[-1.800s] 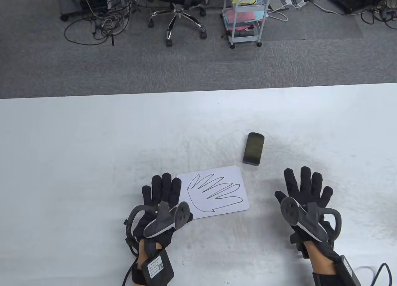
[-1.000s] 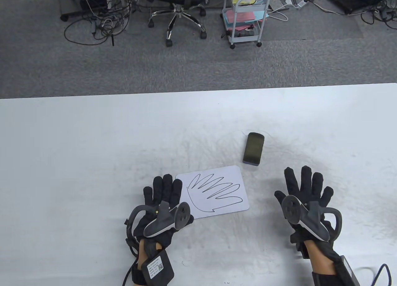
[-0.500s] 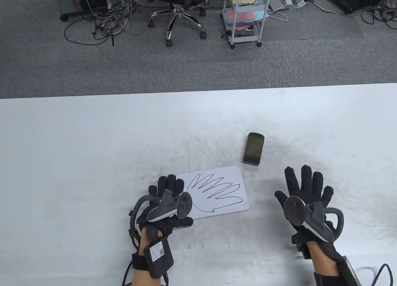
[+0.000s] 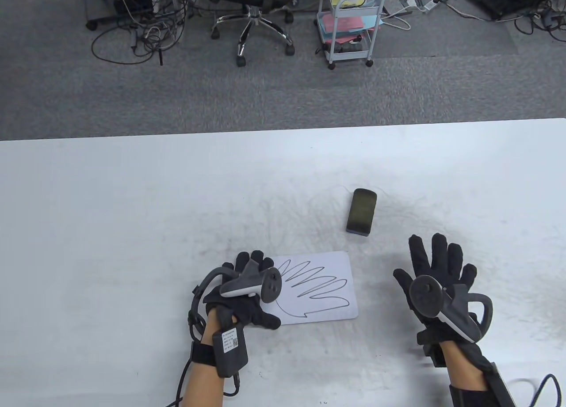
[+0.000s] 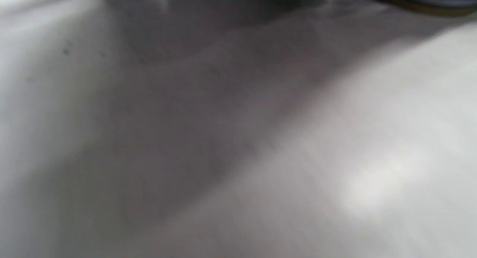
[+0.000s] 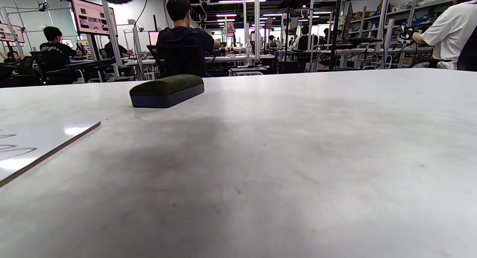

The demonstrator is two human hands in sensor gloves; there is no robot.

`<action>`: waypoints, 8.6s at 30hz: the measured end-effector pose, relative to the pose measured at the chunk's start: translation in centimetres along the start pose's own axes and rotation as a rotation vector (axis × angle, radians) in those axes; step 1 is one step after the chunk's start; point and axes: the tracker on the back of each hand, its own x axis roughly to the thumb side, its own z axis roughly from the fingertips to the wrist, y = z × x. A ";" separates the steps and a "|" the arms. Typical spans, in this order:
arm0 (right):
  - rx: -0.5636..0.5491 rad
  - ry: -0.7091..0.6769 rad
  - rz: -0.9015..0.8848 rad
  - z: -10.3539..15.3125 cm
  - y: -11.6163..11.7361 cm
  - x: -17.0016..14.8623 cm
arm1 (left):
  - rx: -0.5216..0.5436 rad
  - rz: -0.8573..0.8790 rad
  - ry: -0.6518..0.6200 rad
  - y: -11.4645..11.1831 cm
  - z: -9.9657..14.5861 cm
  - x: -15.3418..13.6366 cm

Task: Wipe the whiteboard with a whiteboard eraser

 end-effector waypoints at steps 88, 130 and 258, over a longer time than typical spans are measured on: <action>-0.279 -0.236 -0.346 -1.8 -4.1 -4.7 | -0.011 -0.042 -0.069 -2.2 2.8 3.0; -0.158 -1.108 0.415 8.1 3.4 5.3 | -0.002 -0.040 -0.057 -2.2 2.7 3.0; 0.081 -0.739 0.463 -1.2 2.8 12.2 | -0.016 -0.038 -0.082 -2.4 2.6 2.9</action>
